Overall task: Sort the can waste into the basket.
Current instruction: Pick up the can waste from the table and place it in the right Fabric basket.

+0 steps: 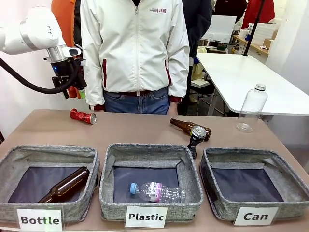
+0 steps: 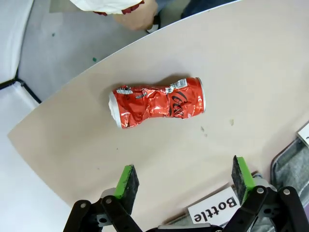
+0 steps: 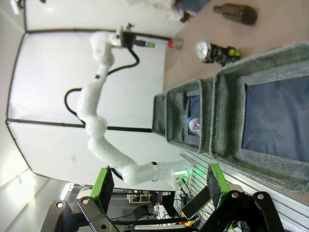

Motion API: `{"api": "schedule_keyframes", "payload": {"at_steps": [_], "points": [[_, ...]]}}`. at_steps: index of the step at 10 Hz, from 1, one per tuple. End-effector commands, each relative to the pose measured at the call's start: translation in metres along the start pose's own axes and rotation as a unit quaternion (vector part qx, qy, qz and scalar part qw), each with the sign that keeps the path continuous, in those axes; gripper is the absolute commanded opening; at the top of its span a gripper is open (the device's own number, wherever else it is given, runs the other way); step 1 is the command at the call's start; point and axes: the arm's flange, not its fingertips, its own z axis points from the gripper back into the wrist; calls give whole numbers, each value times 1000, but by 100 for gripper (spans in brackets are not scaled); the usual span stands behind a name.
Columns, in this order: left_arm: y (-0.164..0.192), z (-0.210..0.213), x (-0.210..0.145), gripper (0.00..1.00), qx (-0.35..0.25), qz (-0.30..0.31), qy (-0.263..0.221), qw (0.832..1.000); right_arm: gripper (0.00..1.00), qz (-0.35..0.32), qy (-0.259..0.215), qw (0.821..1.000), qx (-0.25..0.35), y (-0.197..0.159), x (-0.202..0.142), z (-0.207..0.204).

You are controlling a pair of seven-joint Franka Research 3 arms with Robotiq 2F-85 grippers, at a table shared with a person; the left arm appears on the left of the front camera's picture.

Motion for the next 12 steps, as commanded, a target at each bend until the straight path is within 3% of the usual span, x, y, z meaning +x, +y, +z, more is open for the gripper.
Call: {"api": "schedule_keyframes", "payload": {"at_steps": [1,2,3,4,6,8,9,11,12], "points": [[-1,0,1,100,0,0,-1,1000,100,13,-5,1000,12,2,2,1],[0,-2,7,100,-15,-106,54,993,100,13,-5,1000,12,2,2,1],[-6,-7,10,100,6,-225,62,972,100,13,-5,1000,12,2,2,1],[-9,-13,6,100,22,-338,72,938,100,13,-5,1000,12,2,2,1],[-9,-21,-8,100,82,-534,65,839,100,13,-5,1000,12,2,2,1],[-11,-32,-11,100,116,-633,27,765,100,13,-5,1000,12,2,2,1],[-9,-39,-6,100,112,-697,25,708,100,13,-5,1000,12,2,2,1],[-11,-46,2,100,89,-753,16,651,100,13,-5,1000,12,2,2,1],[-8,-48,6,100,74,-764,22,640,100,13,-5,1000,12,2,2,1]]}}
